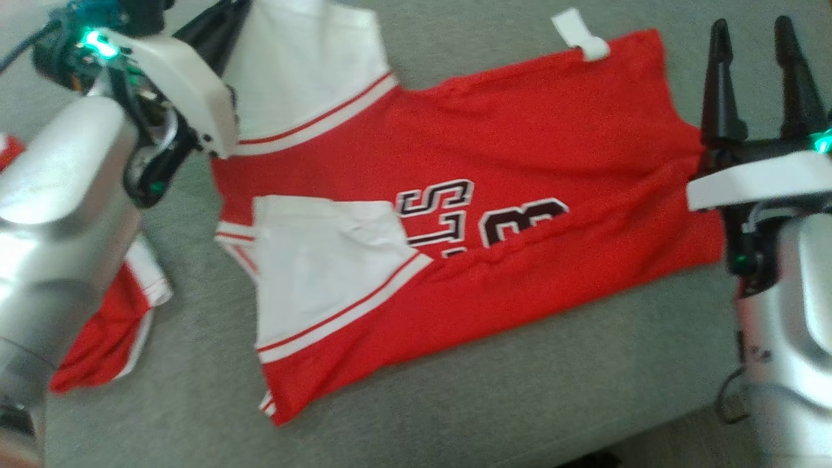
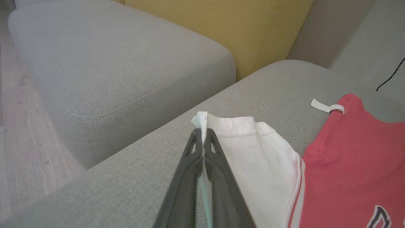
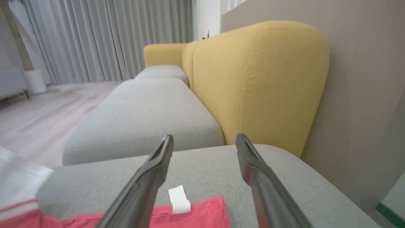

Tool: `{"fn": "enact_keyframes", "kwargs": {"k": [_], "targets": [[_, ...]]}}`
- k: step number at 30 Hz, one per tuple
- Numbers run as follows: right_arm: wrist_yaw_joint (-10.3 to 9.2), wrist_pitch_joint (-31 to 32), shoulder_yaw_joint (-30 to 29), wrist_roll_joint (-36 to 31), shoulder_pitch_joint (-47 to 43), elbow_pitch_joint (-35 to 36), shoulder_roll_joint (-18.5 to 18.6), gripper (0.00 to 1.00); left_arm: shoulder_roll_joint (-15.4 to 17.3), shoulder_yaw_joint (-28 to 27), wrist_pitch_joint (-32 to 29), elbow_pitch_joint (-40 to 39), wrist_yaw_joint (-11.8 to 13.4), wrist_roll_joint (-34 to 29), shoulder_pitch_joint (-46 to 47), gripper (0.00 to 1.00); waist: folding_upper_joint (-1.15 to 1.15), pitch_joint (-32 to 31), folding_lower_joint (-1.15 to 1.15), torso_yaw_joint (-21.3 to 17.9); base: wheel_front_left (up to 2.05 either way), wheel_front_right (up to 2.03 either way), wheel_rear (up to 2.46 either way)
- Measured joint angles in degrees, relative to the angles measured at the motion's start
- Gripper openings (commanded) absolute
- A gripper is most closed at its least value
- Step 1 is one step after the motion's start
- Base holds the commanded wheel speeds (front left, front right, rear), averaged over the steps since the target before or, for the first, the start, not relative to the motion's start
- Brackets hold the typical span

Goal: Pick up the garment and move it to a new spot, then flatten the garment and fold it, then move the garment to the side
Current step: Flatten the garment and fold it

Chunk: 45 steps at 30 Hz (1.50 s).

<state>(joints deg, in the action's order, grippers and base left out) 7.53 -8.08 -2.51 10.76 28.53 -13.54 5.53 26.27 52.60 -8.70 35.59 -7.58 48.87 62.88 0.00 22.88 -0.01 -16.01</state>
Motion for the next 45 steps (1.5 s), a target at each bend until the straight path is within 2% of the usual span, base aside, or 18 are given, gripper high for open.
{"fn": "enact_keyframes", "kwargs": {"k": [7,13,17,24,31,32,33,34,40,45], "targets": [[0.0,11.09,-2.22,-1.81,3.56,-6.5,6.46,1.0,-1.87,1.79,7.2,-7.38,0.07,-1.65,-3.48,0.0,0.0,-2.25,0.0,7.29,0.0,0.0,0.0],[0.0,20.03,-6.39,-3.02,7.75,-17.52,9.71,1.0,-1.71,5.36,7.68,-15.91,2.12,-4.87,-7.12,0.0,0.0,-2.8,0.0,13.17,0.0,0.0,0.0],[0.0,24.13,-9.8,-6.13,11.49,-24.44,10.0,1.0,-1.59,6.55,7.03,-21.04,3.7,-5.65,-8.2,0.0,0.0,-1.83,0.0,15.72,0.0,0.0,0.0],[0.0,26.26,-14.37,-12.51,16.68,-33.82,10.5,1.0,-0.97,7.66,5.24,-26.01,5.71,-7.9,-8.02,0.0,0.0,1.19,0.01,17.23,0.0,0.0,0.0],[0.0,24.53,-16.47,-15.8,21.12,-39.05,9.85,1.0,-0.4,7.9,4.65,-27.61,6.76,-8.08,-8.06,0.0,0.0,2.46,0.01,16.68,0.0,0.0,0.0],[0.0,24.05,-16.4,-16.28,21.5,-39.69,9.79,0.83,-0.24,7.84,4.64,-27.69,7.23,-8.08,-8.06,0.0,0.0,2.55,0.01,16.51,0.0,0.0,0.0],[0.0,23.41,-16.15,-16.49,21.74,-40.17,9.68,0.31,-0.05,7.67,4.54,-27.69,7.71,-8.08,-8.06,0.0,0.0,2.62,0.01,16.34,0.0,0.0,0.0],[0.0,22.46,-15.61,-16.48,22.04,-40.75,9.51,0.0,0.15,7.46,4.25,-27.65,8.21,-8.08,-8.06,0.0,0.0,2.65,0.01,16.16,0.0,0.0,0.0],[0.0,17.29,-13.04,-15.67,22.8,-43.2,9.01,0.0,0.7,6.3,4.19,-26.09,10.18,-7.84,-8.06,0.0,0.0,1.64,0.01,14.94,0.0,0.0,0.0],[0.0,12.73,-10.16,-11.37,24.38,-44.23,9.14,0.0,0.29,4.21,4.79,-22.64,11.48,-6.73,-7.65,0.0,0.0,0.04,0.01,13.26,0.0,0.0,0.0]]}}
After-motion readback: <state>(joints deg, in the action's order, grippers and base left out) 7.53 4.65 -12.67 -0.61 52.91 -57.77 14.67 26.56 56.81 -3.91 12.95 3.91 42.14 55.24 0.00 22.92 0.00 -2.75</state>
